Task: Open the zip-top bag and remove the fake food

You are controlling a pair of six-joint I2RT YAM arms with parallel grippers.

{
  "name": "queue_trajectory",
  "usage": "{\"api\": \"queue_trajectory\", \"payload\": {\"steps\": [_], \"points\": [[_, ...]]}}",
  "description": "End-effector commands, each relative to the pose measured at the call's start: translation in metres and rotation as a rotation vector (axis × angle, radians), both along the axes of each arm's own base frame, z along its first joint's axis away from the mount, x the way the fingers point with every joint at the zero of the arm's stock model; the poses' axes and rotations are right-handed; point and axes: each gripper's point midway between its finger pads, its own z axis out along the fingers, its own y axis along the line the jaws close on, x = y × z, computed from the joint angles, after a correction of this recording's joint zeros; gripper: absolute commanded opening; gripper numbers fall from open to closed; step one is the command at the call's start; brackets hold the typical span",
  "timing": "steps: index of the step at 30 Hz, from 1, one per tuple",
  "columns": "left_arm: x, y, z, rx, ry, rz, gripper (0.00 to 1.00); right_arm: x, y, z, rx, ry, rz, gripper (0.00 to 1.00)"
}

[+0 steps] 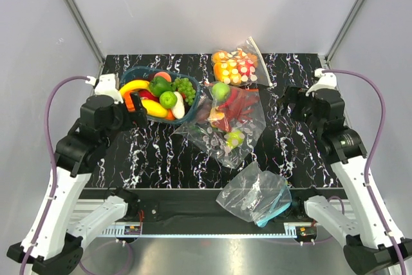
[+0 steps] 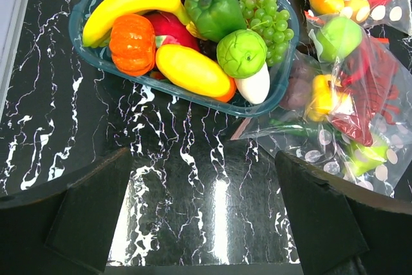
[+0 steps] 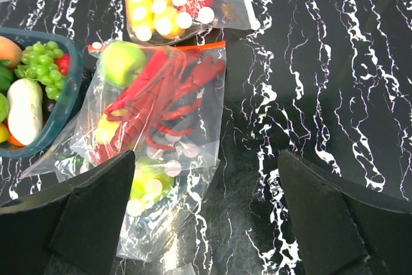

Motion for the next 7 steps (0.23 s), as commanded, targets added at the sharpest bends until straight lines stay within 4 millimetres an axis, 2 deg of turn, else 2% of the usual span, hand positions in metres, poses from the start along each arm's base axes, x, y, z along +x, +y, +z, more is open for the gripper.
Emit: {"api": "queue_trajectory", "payload": {"steps": [1, 7], "points": [[0.003, 0.0028, 0.0236, -0.02, -0.076, 0.02, 0.99, -0.0058, 0.0012, 0.0197, 0.016, -0.039, 0.021, 1.0], [0.0038, 0.0024, 0.0253, -0.017, -0.08, 0.016, 0.99, -0.01, -0.0037, 0.0226, -0.007, -0.041, 0.012, 1.0]]}}
